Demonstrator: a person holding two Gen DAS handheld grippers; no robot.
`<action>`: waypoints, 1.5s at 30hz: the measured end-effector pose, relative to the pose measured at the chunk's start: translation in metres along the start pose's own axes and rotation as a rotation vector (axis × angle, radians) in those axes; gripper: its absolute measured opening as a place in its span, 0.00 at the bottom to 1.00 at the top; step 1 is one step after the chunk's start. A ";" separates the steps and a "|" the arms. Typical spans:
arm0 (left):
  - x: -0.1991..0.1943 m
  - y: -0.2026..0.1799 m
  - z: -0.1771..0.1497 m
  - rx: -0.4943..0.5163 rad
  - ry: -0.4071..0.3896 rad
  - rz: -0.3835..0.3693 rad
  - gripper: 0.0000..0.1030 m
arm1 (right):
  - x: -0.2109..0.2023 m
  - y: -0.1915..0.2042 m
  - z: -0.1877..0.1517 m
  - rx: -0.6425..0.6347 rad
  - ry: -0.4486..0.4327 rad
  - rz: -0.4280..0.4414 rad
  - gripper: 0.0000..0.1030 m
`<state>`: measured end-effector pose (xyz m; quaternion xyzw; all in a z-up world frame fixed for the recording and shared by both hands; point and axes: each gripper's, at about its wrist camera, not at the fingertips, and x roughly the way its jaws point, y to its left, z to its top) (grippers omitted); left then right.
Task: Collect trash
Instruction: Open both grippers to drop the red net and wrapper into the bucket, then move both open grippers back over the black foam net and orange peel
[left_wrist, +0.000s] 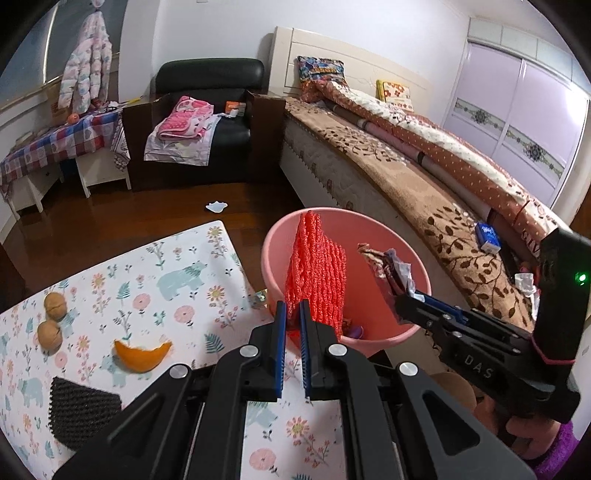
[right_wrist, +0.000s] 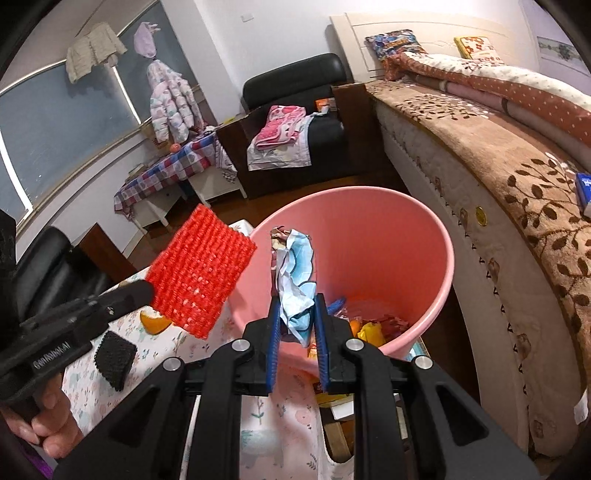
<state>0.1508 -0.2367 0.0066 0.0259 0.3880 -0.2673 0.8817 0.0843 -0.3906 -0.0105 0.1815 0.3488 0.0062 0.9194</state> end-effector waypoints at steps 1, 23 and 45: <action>0.006 -0.002 0.001 0.003 0.009 0.003 0.06 | 0.002 -0.002 0.001 0.005 0.000 -0.007 0.17; 0.032 -0.014 0.006 0.016 0.009 0.004 0.31 | 0.026 -0.025 0.002 0.075 0.024 -0.047 0.34; -0.043 0.051 -0.039 -0.065 -0.053 0.150 0.34 | 0.004 0.026 -0.014 -0.022 0.032 0.052 0.34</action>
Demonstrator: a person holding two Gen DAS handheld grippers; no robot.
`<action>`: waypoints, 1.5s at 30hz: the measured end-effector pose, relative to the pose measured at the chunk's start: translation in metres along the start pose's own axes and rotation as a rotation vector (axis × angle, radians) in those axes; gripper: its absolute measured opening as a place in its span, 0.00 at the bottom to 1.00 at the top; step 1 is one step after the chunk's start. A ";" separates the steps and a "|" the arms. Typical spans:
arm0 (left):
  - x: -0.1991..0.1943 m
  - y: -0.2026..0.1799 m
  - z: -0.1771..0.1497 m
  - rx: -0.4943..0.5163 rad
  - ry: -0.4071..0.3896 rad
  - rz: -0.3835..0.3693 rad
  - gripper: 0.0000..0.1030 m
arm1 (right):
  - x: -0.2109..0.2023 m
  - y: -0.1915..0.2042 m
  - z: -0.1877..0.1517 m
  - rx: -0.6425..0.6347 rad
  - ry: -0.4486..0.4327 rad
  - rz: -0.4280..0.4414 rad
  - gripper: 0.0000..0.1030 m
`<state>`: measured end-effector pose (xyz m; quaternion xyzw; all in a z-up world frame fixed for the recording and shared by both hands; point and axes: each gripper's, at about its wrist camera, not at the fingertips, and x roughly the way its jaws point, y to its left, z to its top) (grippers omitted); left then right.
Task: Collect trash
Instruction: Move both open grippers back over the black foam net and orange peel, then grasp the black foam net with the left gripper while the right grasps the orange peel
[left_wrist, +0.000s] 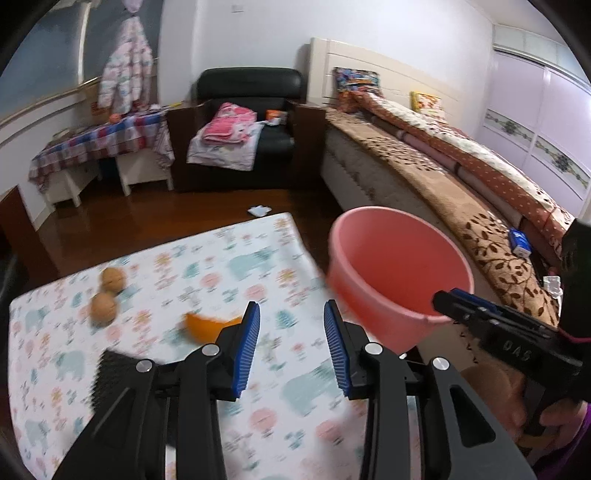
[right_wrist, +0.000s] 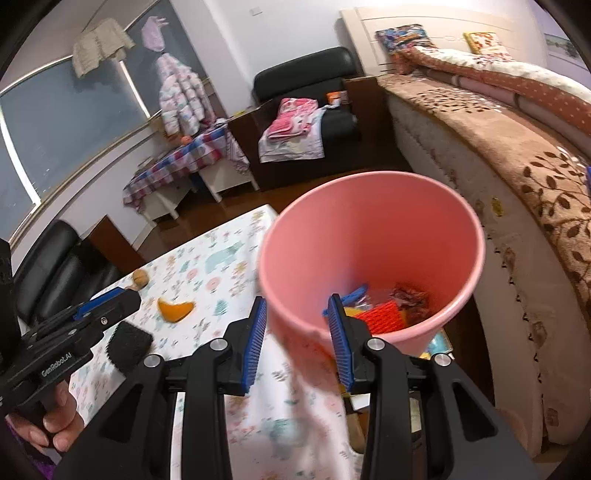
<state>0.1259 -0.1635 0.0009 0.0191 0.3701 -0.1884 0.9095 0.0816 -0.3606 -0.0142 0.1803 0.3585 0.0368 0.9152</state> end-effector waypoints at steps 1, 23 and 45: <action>-0.005 0.010 -0.005 -0.019 0.004 0.015 0.34 | 0.000 0.005 -0.002 -0.008 0.004 0.008 0.34; -0.014 0.124 -0.086 -0.431 0.164 0.164 0.53 | 0.023 0.059 -0.035 -0.132 0.115 0.129 0.34; -0.003 0.137 -0.077 -0.433 0.101 0.219 0.10 | 0.061 0.113 -0.025 -0.281 0.171 0.266 0.34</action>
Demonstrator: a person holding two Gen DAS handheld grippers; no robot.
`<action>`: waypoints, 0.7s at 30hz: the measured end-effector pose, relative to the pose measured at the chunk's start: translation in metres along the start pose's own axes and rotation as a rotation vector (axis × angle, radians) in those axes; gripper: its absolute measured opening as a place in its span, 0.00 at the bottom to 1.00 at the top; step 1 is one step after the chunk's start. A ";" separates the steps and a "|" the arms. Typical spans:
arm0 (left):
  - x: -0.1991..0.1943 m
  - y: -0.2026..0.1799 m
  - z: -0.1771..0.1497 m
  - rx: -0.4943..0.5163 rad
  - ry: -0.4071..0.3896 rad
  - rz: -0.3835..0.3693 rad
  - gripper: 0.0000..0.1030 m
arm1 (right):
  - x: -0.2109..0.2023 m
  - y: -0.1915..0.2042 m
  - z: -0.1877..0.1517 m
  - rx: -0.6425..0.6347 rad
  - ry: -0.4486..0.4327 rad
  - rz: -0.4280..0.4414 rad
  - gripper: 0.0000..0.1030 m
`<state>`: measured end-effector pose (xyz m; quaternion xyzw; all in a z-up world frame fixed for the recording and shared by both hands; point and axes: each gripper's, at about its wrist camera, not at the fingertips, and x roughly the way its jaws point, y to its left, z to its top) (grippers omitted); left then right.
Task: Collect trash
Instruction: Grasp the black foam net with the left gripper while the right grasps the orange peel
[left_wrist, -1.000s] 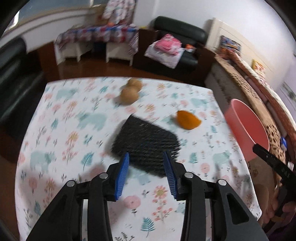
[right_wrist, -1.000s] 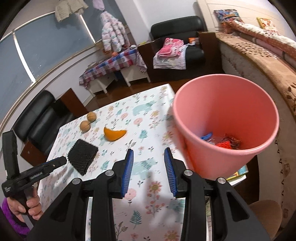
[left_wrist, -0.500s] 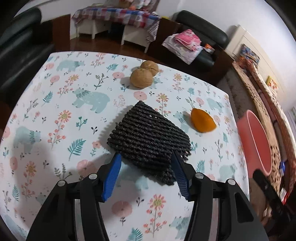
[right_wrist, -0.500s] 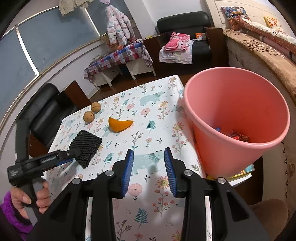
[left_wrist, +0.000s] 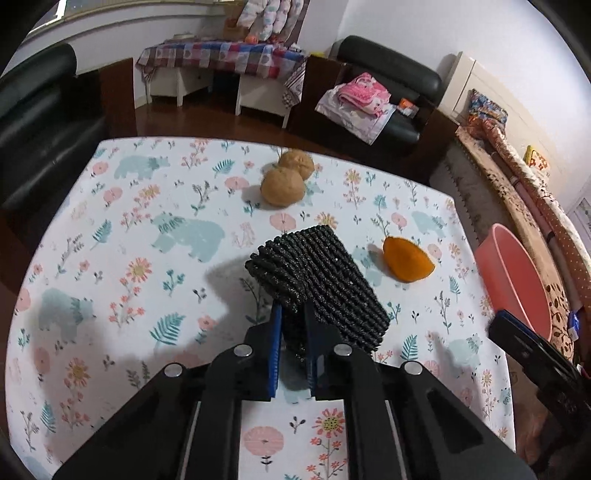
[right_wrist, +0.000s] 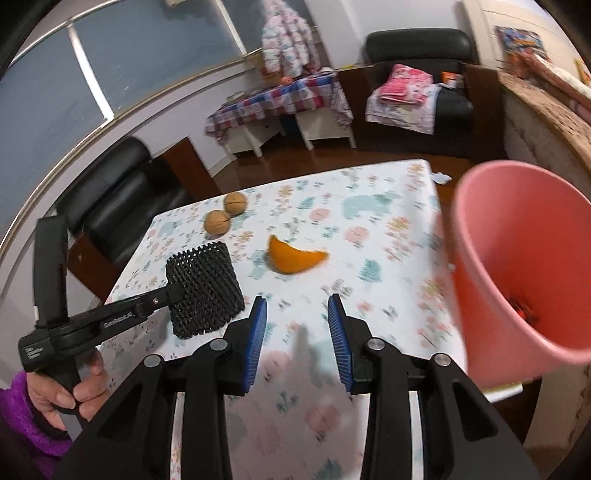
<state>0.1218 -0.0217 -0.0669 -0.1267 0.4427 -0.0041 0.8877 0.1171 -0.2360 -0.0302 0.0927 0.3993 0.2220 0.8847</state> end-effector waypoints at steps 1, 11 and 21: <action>-0.002 0.002 0.000 0.000 -0.006 -0.003 0.10 | 0.005 0.005 0.004 -0.022 0.002 0.001 0.34; -0.009 0.019 -0.004 -0.026 -0.015 -0.065 0.10 | 0.067 0.041 0.047 -0.292 0.085 -0.040 0.34; -0.014 0.022 -0.004 -0.028 -0.027 -0.113 0.10 | 0.094 0.036 0.045 -0.322 0.203 -0.057 0.29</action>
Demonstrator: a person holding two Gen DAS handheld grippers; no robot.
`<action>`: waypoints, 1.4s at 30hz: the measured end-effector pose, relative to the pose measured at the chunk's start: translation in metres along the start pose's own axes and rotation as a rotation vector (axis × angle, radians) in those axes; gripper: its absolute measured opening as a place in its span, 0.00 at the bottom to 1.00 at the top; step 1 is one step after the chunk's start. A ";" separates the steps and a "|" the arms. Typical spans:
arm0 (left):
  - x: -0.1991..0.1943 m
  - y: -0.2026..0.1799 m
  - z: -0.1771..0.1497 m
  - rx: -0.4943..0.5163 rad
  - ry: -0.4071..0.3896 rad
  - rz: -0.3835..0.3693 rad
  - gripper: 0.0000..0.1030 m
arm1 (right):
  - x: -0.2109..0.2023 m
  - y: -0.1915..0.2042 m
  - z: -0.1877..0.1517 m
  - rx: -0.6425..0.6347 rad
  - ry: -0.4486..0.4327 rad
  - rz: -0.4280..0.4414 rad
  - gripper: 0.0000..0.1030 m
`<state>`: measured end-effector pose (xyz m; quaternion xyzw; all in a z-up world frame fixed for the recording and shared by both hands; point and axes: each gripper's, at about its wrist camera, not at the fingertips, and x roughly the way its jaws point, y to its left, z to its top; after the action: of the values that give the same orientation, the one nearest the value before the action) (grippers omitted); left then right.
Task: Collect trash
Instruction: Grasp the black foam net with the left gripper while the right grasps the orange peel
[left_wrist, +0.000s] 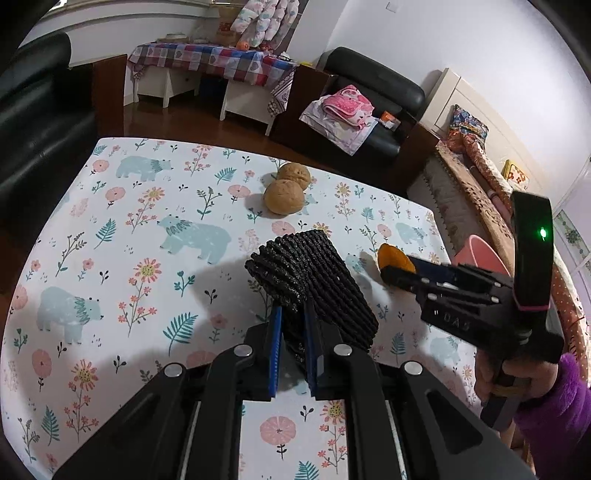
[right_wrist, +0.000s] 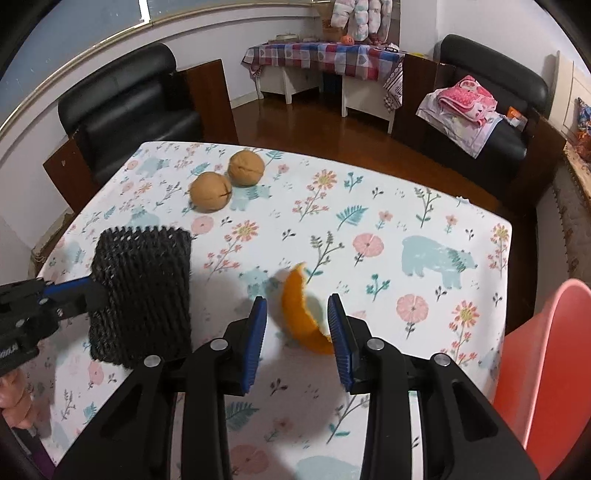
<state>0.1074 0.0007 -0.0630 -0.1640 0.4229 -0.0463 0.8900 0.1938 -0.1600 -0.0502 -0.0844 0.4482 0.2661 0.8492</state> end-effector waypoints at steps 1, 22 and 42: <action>0.000 0.000 0.000 0.000 0.001 -0.003 0.10 | -0.001 0.002 -0.002 0.001 0.005 0.007 0.24; -0.025 -0.020 -0.005 0.065 -0.047 0.012 0.10 | -0.075 0.022 -0.057 0.188 -0.090 0.105 0.02; -0.043 0.004 -0.015 0.026 -0.063 0.037 0.10 | -0.010 -0.003 -0.027 0.300 -0.072 -0.043 0.08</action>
<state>0.0686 0.0102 -0.0414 -0.1461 0.3968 -0.0301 0.9057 0.1720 -0.1765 -0.0581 0.0433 0.4504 0.1805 0.8733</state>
